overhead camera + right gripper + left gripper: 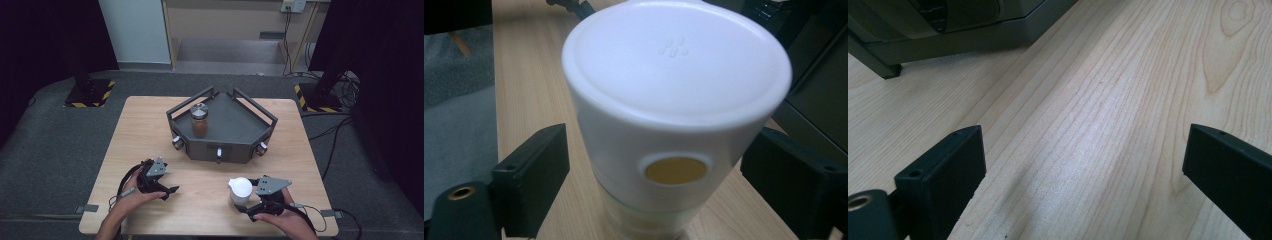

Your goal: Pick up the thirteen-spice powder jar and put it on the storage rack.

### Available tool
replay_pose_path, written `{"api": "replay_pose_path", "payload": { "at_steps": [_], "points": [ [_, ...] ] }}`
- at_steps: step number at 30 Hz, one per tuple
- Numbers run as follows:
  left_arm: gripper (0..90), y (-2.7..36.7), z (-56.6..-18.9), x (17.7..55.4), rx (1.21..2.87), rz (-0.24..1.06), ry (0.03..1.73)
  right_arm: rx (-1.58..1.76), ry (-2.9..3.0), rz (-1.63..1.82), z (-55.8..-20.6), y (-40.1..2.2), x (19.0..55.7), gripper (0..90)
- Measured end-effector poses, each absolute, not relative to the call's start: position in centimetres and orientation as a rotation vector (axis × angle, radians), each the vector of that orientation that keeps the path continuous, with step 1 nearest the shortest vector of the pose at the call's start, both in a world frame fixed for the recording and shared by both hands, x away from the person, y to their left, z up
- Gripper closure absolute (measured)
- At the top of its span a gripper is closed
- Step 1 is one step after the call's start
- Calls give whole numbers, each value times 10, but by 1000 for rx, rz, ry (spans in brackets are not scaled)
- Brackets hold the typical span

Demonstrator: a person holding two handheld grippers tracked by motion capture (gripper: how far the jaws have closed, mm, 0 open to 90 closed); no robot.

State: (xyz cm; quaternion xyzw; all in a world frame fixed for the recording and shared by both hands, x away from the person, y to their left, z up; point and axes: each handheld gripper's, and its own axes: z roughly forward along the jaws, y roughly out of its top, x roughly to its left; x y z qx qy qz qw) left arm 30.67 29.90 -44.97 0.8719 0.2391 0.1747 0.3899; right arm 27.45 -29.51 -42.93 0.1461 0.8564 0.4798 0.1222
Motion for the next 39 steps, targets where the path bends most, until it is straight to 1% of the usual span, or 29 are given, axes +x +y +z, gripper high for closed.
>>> {"api": "replay_pose_path", "payload": {
  "at_steps": [13, 18, 30, 39],
  "points": [
    [27, 298, -450, 308, 2220, 439, 607, 447, 2482, 1422, -434, -288, 272, 242],
    [27, 298, -450, 308, 2220, 437, 606, 470, 2466, 1423, -435, -289, 271, 306],
    [28, 299, -450, 308, 2213, 432, 606, 515, 2437, 1404, -433, -285, 264, 313],
    [28, 300, -450, 308, 2209, 434, 604, 548, 2393, 1425, -426, -292, 260, 313]
  ]
}}
